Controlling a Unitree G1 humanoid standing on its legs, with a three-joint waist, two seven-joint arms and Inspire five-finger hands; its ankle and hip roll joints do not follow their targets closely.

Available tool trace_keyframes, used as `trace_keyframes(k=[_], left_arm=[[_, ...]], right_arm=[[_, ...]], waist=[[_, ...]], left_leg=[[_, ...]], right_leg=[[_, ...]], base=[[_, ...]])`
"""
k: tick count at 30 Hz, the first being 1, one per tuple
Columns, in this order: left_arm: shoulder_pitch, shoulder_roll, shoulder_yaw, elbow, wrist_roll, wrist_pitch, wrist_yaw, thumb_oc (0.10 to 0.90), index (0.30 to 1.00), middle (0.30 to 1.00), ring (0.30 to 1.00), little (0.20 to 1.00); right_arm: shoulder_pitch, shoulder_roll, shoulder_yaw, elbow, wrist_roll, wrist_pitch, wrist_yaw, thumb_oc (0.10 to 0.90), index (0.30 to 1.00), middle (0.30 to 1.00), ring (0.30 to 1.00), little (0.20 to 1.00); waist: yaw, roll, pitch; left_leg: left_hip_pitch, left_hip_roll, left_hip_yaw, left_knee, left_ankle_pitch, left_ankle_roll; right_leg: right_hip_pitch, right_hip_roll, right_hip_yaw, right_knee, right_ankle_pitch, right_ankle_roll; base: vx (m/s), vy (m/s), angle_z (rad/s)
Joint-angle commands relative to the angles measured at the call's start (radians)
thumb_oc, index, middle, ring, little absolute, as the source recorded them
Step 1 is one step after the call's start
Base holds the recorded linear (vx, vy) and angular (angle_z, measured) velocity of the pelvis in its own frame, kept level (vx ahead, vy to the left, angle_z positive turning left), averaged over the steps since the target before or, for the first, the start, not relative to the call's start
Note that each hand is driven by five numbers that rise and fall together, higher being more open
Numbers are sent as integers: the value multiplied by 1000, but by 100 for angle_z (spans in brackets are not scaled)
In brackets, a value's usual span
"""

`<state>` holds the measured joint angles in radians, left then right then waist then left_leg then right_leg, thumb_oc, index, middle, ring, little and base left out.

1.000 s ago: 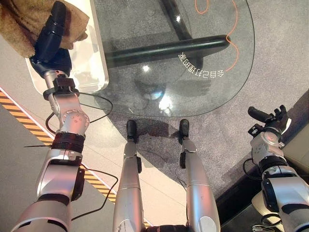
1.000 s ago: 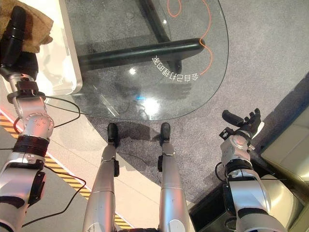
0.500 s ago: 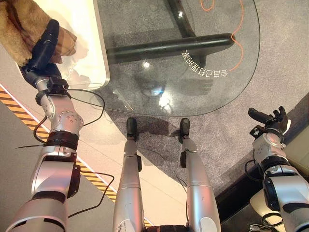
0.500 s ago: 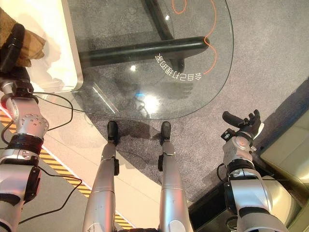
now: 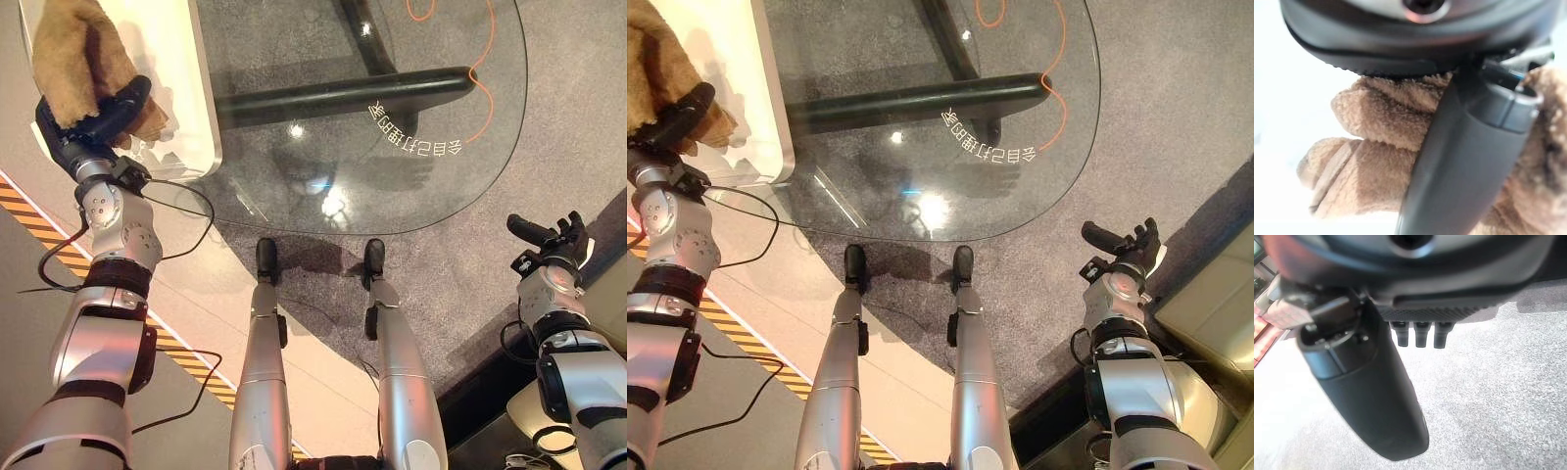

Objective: Wipe the table with a cloth and put it in the basket.

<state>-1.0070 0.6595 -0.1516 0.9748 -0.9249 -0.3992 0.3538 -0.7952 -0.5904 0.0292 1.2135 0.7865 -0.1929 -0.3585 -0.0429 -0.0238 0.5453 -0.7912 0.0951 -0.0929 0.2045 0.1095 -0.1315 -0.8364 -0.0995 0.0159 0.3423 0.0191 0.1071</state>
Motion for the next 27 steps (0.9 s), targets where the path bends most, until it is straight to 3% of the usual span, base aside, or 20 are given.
trace_keyframes(k=[1,6,10,21,27], left_arm=[[-128,152,9,23,85,-43,47,100,300,300,300,200],[-145,157,-12,47,128,3,71,100,300,300,300,200],[-189,171,-52,118,219,106,115,100,300,300,300,200],[-246,169,-96,254,238,252,168,100,300,300,300,200],[-266,165,-112,328,246,293,176,100,300,300,300,200]], right_arm=[[24,-115,26,26,12,-35,-12,800,900,900,900,900],[16,-120,31,31,7,-29,-6,800,900,900,900,900],[-2,-126,50,48,8,-18,6,800,900,900,900,900],[-41,-126,83,78,3,-13,23,800,900,900,900,900],[-59,-133,102,98,8,-12,40,800,900,900,900,900]], waist=[[-4,0,-25],[-8,1,-25],[-14,0,-25],[-29,-4,-25],[-36,-8,-25]], left_leg=[[16,-81,71,58,-94,76],[16,-81,72,58,-93,75],[14,-77,75,62,-93,73],[18,-72,76,61,-91,70],[18,-68,74,65,-90,66]], right_leg=[[72,90,-68,-32,-80,-54],[70,90,-67,-32,-79,-53],[70,89,-65,-31,-80,-52],[72,91,-57,-34,-81,-51],[70,90,-56,-30,-81,-50]], base=[[4,32,0],[1,6,0],[0,0,0],[0,0,0],[0,0,0]])
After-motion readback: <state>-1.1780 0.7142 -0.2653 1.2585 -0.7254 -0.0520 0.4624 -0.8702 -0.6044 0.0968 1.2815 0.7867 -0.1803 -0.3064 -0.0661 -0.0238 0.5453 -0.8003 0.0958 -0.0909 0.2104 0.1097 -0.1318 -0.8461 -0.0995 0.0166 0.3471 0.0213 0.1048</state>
